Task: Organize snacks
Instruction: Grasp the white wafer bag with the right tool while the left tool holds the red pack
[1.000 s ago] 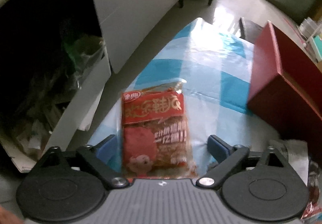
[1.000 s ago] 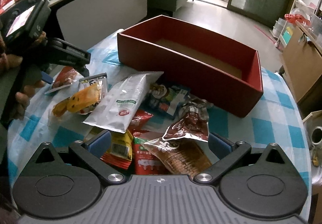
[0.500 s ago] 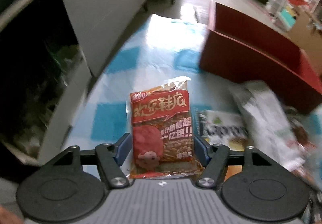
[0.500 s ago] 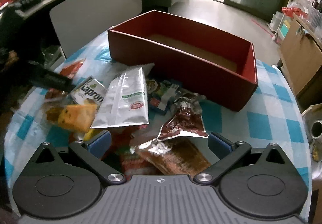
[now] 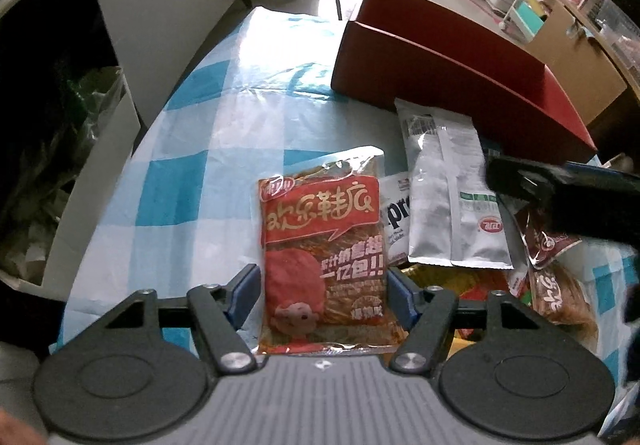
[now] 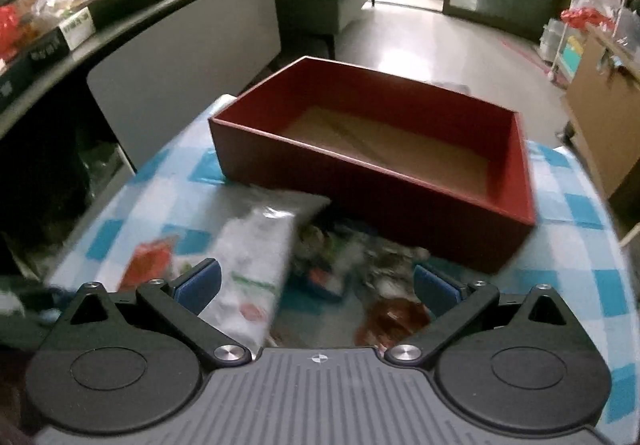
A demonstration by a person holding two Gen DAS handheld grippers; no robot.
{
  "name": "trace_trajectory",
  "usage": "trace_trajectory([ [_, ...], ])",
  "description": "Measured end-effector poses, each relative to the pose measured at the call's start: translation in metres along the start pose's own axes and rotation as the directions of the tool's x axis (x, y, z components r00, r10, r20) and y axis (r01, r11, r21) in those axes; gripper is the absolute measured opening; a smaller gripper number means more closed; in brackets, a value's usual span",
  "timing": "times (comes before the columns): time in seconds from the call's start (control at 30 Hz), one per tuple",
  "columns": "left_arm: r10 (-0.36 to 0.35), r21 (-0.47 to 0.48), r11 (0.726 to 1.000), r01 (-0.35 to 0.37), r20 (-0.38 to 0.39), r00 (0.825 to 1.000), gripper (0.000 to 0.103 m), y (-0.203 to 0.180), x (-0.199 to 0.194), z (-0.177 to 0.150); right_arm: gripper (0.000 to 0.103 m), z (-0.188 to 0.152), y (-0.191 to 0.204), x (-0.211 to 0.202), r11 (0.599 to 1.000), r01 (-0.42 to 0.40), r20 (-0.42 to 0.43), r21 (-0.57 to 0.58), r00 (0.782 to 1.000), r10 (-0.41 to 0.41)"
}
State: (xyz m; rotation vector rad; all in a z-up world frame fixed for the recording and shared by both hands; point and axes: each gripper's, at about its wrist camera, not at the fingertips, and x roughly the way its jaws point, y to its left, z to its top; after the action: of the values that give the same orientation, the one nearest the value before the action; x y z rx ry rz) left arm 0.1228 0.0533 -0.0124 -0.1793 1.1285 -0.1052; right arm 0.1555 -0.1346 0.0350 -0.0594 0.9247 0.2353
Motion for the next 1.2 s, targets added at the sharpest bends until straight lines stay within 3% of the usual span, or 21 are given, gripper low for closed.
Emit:
trace_trajectory([
  [0.23,0.004,0.004,1.0,-0.004,-0.01,1.0,0.074,0.003,0.006,-0.002,0.103,0.005,0.017,0.05,0.997,0.023,-0.099,0.077,0.995,-0.015],
  [0.37,-0.015,0.0,1.0,0.015,-0.009,1.0,0.079,0.006,0.008,-0.002,0.103,-0.008,0.013,0.067,0.988,-0.033,-0.147,0.151,0.988,0.055],
  [0.47,-0.03,-0.026,0.999,0.03,-0.014,0.999,0.081,0.009,0.008,0.0,0.103,-0.007,0.012,0.066,0.991,-0.048,-0.156,0.128,0.985,0.068],
  [0.57,-0.034,-0.046,0.998,0.033,-0.021,0.999,0.083,0.009,0.009,0.002,0.103,0.002,0.011,0.068,0.994,-0.07,-0.219,0.081,0.972,0.086],
  [0.63,-0.033,-0.034,0.999,0.032,-0.033,0.999,0.083,0.009,0.009,0.003,0.102,0.009,0.012,0.065,0.998,-0.039,-0.248,0.049,0.967,0.05],
  [0.67,-0.033,-0.036,0.999,0.031,-0.04,0.999,0.083,0.009,0.009,0.004,0.103,0.011,0.017,0.06,1.0,0.006,-0.236,-0.001,0.972,-0.007],
  [0.77,-0.04,-0.053,0.998,0.038,-0.055,0.998,0.084,0.013,0.008,0.004,0.103,0.005,0.045,0.043,0.968,0.151,-0.124,-0.202,0.976,-0.178],
  [0.87,-0.046,-0.063,0.997,0.042,-0.059,0.997,0.084,0.014,0.008,0.004,0.103,-0.006,0.06,0.044,0.936,0.191,-0.076,-0.296,0.972,-0.223],
  [0.9,-0.046,-0.063,0.997,0.043,-0.061,0.997,0.085,0.013,0.009,0.004,0.103,-0.007,0.058,0.043,0.942,0.185,-0.061,-0.28,0.976,-0.21],
  [0.97,-0.05,-0.057,0.997,0.046,-0.065,0.997,0.086,0.012,0.009,0.004,0.103,0.0,0.044,0.048,0.977,0.136,-0.125,-0.163,0.98,-0.157],
  [1.0,-0.051,-0.057,0.997,0.048,-0.066,0.996,0.086,0.012,0.009,0.005,0.103,0.005,0.027,0.053,0.995,0.092,-0.197,-0.031,0.976,-0.096],
  [1.07,-0.063,-0.067,0.996,0.059,-0.067,0.996,0.086,0.014,0.009,0.006,0.103,0.007,-0.001,0.065,0.979,0.012,-0.293,0.201,0.955,0.048],
  [1.13,-0.08,-0.093,0.993,0.073,-0.068,0.995,0.086,0.019,0.008,0.008,0.103,0.008,-0.009,0.062,0.981,-0.031,-0.293,0.193,0.952,0.087],
  [1.2,-0.082,-0.115,0.991,0.074,-0.066,0.994,0.084,0.022,0.007,0.009,0.1,0.007,-0.008,0.059,0.986,-0.022,-0.293,0.164,0.954,0.07],
])
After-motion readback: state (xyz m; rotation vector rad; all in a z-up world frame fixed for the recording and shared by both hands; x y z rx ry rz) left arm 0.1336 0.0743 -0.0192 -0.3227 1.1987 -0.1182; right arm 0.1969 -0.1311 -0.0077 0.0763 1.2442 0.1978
